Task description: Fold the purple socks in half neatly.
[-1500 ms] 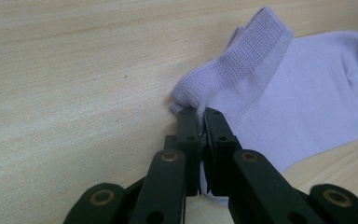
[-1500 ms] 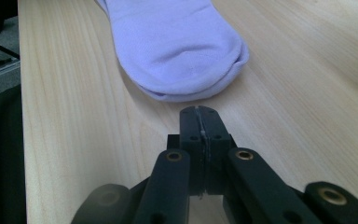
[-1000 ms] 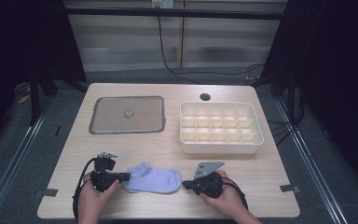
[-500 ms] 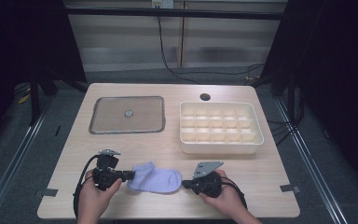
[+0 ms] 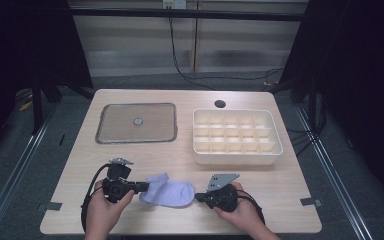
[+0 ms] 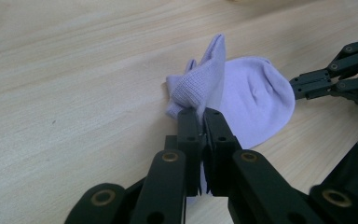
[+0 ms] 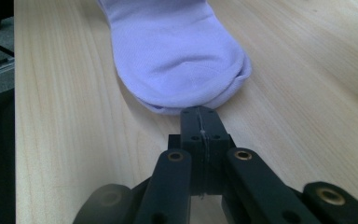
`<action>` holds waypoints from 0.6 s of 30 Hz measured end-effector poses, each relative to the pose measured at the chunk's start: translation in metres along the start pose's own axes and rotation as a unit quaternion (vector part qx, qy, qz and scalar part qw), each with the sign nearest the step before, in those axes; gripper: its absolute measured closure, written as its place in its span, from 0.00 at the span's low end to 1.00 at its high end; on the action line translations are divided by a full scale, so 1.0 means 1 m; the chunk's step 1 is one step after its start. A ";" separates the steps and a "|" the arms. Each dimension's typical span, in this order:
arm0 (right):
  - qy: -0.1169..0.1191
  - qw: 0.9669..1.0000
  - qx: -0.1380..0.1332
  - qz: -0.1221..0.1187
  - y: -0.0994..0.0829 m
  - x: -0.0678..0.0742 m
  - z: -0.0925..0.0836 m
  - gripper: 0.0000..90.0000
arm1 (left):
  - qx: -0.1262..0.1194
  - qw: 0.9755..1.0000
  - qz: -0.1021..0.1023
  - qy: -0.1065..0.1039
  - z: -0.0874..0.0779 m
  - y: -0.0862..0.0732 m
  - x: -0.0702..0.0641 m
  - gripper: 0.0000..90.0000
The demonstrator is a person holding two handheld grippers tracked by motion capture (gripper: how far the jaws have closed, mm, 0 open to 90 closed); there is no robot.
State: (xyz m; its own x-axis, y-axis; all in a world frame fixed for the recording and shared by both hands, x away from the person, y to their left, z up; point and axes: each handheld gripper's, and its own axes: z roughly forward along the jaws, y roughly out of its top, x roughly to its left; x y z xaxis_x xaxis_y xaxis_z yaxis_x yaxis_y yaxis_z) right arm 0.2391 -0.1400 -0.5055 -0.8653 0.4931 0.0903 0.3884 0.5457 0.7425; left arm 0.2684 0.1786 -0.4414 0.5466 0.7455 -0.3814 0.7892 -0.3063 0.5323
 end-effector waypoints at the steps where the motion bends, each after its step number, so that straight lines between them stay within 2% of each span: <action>1: 0.000 1.000 0.001 0.000 0.000 0.000 0.000 1.00 | 0.000 1.000 0.002 0.001 0.000 0.001 -0.001 0.96; 18: -0.001 1.000 0.002 0.000 0.000 0.001 0.000 1.00 | 0.016 1.000 0.015 -0.005 0.008 0.011 -0.017 0.96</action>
State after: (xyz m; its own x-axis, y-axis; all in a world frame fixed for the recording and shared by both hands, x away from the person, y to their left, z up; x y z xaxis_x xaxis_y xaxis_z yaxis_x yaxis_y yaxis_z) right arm 0.2383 -0.1397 -0.5052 -0.8643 0.4950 0.0894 0.3901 0.5475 0.7403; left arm 0.2704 0.1580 -0.4355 0.5729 0.7297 -0.3733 0.7806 -0.3470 0.5199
